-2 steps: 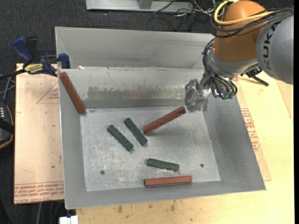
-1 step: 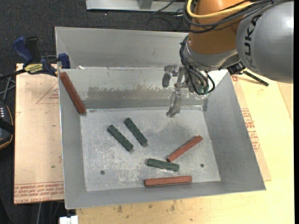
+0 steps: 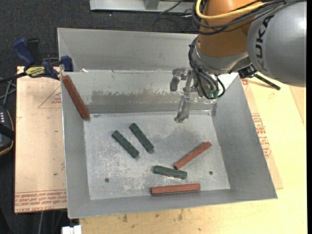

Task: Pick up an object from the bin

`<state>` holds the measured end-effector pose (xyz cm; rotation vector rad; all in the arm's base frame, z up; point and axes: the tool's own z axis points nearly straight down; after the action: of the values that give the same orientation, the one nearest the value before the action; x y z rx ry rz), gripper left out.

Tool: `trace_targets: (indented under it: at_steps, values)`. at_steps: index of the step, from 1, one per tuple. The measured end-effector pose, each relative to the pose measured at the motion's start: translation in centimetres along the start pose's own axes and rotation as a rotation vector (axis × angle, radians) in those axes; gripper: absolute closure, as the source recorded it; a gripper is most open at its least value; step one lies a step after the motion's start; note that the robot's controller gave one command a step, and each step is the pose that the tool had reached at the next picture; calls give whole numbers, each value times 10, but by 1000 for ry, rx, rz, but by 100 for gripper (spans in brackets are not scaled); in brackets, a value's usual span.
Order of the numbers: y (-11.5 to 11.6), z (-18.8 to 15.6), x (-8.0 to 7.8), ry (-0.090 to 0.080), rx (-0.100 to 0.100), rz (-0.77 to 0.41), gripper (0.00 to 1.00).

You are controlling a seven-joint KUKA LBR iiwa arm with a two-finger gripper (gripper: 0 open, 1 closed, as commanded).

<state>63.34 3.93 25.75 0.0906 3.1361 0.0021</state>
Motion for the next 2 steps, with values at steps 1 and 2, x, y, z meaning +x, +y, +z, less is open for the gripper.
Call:
trace_targets:
  at_steps: [1,2]
  values:
    - [33,53,5,-4,0,-31,0]
    - [36,111,27,2,-1,106,0]
